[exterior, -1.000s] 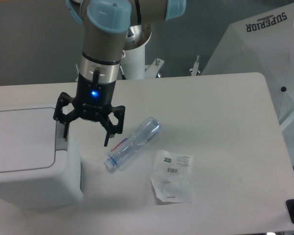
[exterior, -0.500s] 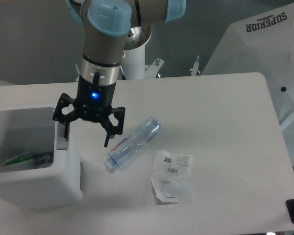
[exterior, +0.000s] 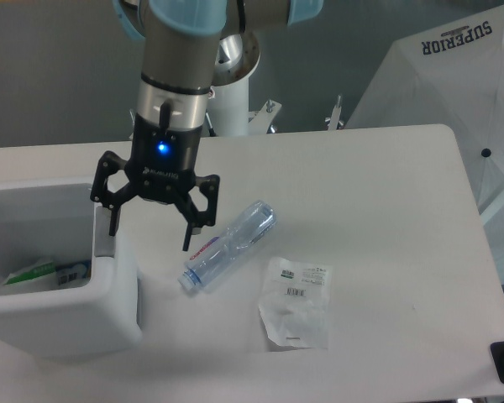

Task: Open the trash can

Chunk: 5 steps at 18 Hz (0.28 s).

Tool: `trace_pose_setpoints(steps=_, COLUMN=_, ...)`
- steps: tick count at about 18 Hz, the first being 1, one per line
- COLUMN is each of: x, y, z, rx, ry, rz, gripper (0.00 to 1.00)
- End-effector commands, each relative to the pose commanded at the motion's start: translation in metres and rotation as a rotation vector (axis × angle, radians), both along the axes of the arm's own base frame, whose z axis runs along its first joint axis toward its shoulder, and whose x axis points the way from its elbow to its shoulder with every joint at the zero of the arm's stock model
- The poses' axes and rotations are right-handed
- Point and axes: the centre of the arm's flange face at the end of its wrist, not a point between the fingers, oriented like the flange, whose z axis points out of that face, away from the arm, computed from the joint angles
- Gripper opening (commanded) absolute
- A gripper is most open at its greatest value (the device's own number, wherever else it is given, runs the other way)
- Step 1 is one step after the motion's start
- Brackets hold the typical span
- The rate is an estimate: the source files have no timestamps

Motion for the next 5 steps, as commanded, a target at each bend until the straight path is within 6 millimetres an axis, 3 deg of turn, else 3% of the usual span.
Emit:
trace_pose_setpoints(steps=2, x=-0.019, y=-0.01, z=0.013, rx=0.014, ry=0.018, rz=0.034, gripper=1.0)
trace_pose_setpoints(steps=5, x=-0.046, y=-0.028, z=0.013, rx=0.007, ry=0.042, rz=0.058, gripper=1.0)
